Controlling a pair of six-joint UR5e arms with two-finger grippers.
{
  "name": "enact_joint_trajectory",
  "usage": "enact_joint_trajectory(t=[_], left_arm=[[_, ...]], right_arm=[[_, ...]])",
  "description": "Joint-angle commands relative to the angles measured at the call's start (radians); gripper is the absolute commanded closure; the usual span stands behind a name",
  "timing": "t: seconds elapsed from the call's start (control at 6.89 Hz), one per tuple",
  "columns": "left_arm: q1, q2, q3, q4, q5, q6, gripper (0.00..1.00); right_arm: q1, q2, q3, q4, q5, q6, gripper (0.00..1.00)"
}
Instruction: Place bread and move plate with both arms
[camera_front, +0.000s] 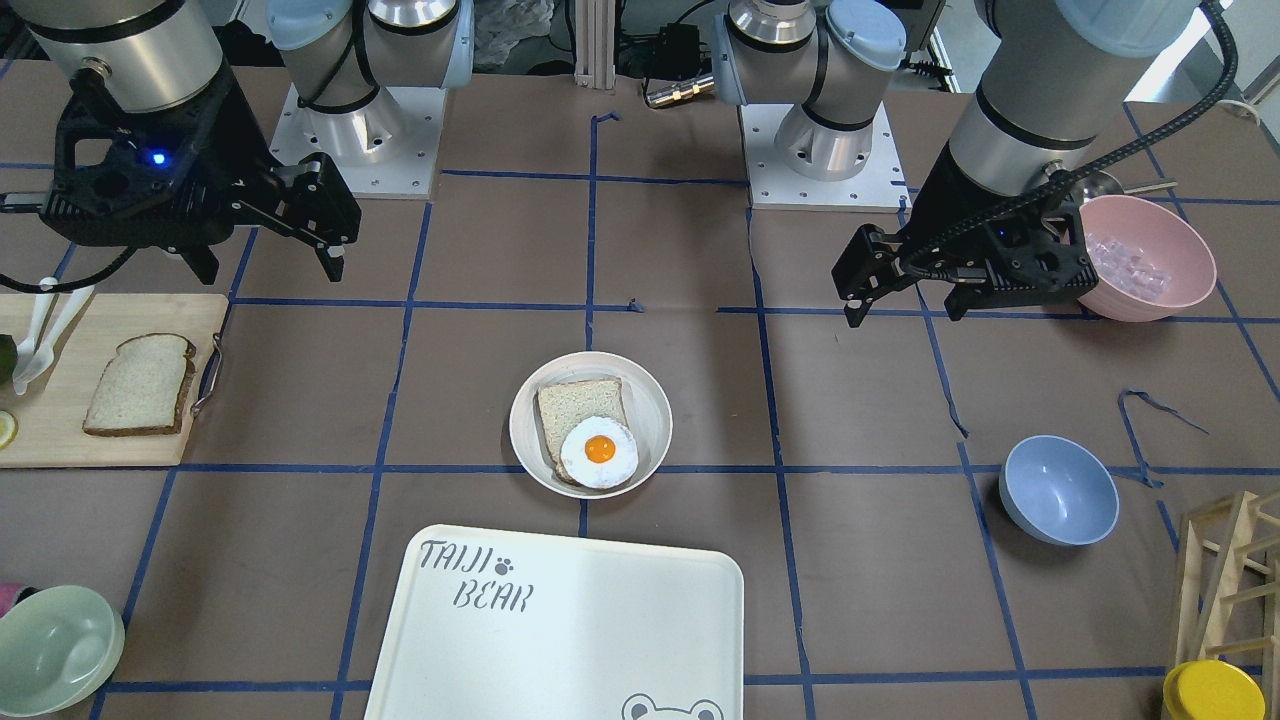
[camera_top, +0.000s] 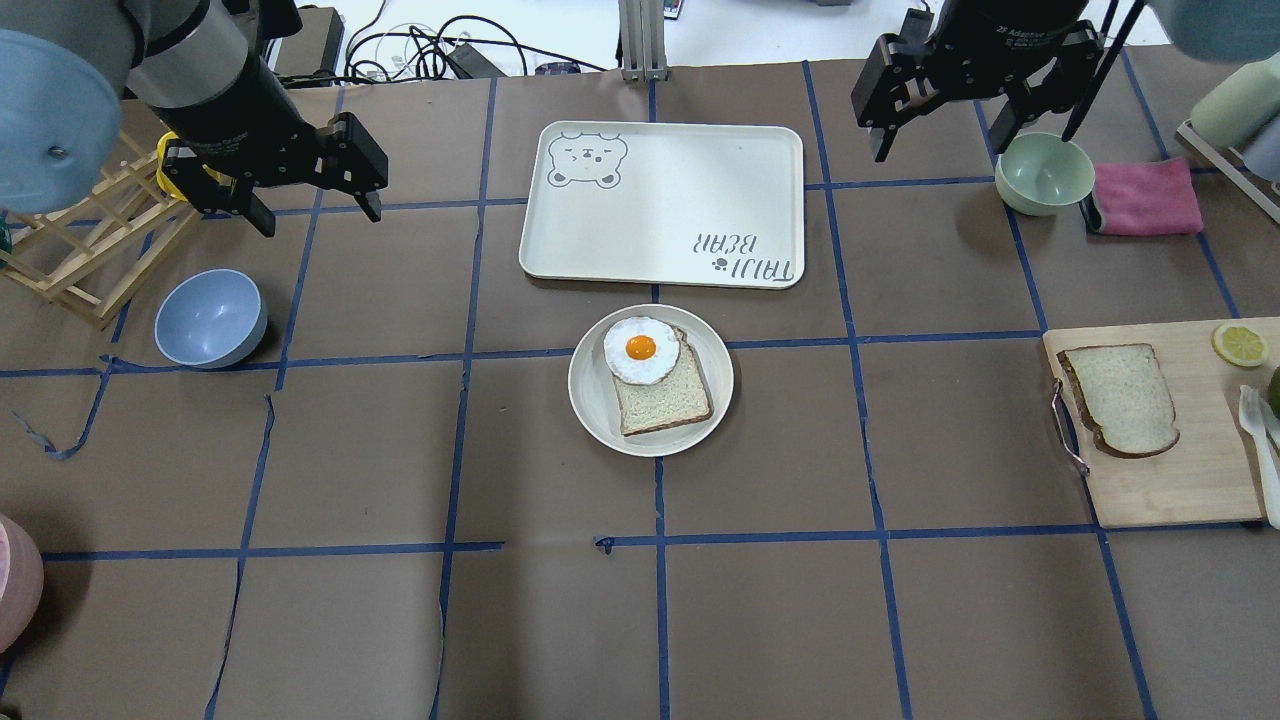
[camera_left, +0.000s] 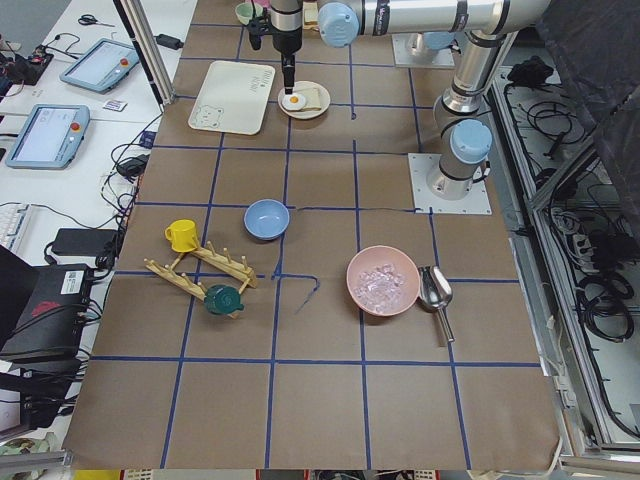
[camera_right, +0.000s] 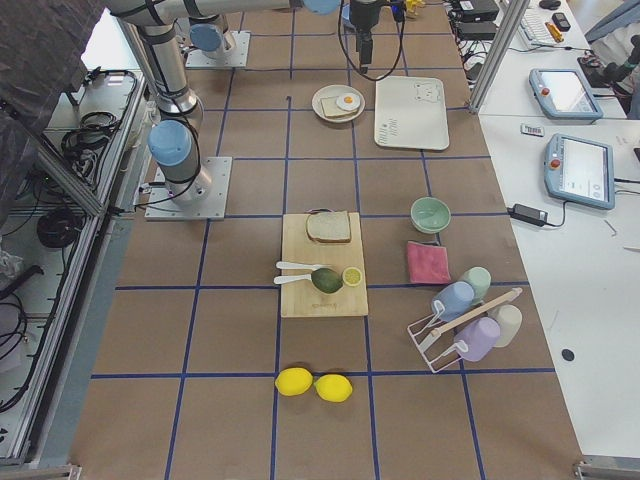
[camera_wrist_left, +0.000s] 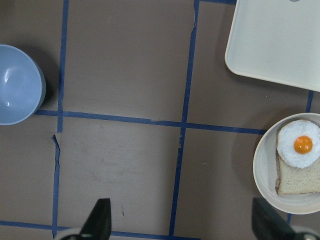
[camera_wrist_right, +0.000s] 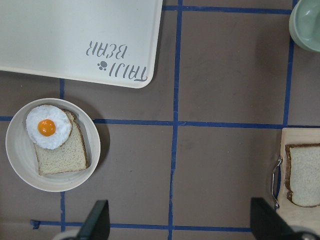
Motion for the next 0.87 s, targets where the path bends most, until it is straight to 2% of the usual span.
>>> enact_joint_trajectory(t=[0.0, 0.44, 0.73], left_arm=[[0.001, -0.001, 0.000, 0.000, 0.001, 0.000, 0.00], [0.001, -0.001, 0.000, 0.000, 0.001, 0.000, 0.00], [0.000, -0.002, 0.000, 0.001, -0.001, 0.000, 0.00]], right_arm=[[0.000, 0.007, -0.014, 0.002, -0.013, 0.001, 0.00], [0.002, 0.002, -0.005, -0.002, -0.022, 0.007, 0.00], [-0.009, 0.013, 0.065, 0.004, -0.036, -0.005, 0.00]])
